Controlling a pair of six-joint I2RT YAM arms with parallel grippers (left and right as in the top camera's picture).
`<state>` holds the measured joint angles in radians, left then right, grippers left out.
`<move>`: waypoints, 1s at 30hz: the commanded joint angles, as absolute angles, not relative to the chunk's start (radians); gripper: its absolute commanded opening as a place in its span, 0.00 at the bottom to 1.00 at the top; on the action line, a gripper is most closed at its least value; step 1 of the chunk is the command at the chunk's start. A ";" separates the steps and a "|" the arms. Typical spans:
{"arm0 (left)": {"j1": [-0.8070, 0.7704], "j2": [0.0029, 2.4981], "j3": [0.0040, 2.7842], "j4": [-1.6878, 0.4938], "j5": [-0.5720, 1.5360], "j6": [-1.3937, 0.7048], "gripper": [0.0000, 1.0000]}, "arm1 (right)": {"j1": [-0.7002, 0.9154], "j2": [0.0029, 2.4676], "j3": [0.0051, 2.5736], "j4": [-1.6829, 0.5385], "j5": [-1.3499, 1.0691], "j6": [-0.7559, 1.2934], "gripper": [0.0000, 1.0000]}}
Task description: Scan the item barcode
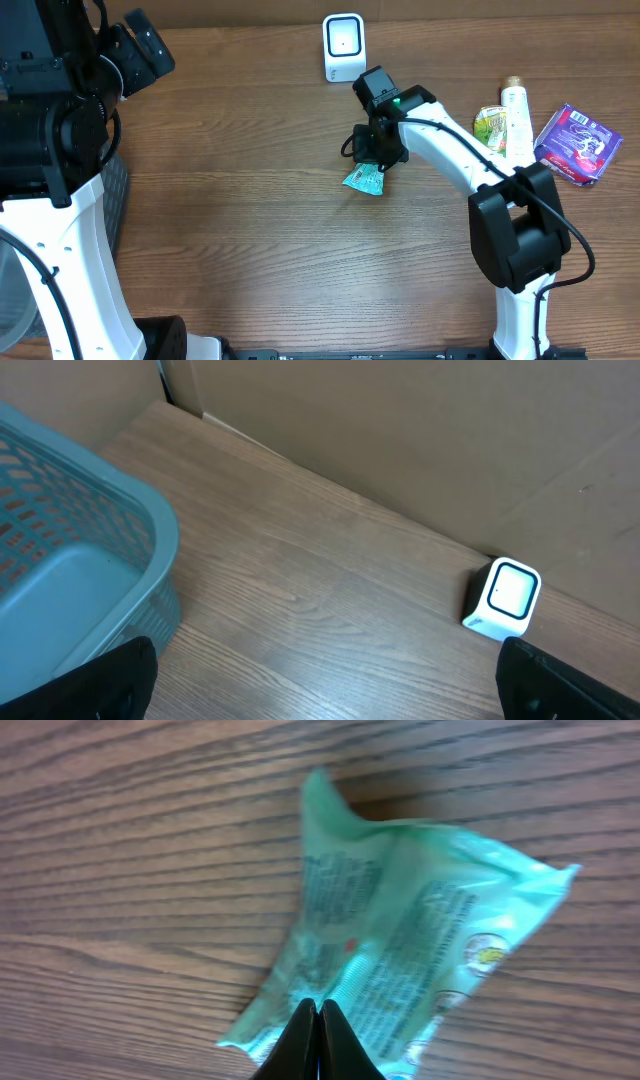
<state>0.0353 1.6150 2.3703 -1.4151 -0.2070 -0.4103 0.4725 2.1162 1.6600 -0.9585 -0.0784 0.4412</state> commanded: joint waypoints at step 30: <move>0.039 1.621 2.376 -1.415 -0.217 -0.388 1.00 | 0.509 2.135 1.508 -0.696 -0.192 0.440 0.97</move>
<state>0.0353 1.6150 2.3703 -1.4151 -0.2070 -0.4103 0.5232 2.1010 1.5188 -0.6670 -0.2047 0.4397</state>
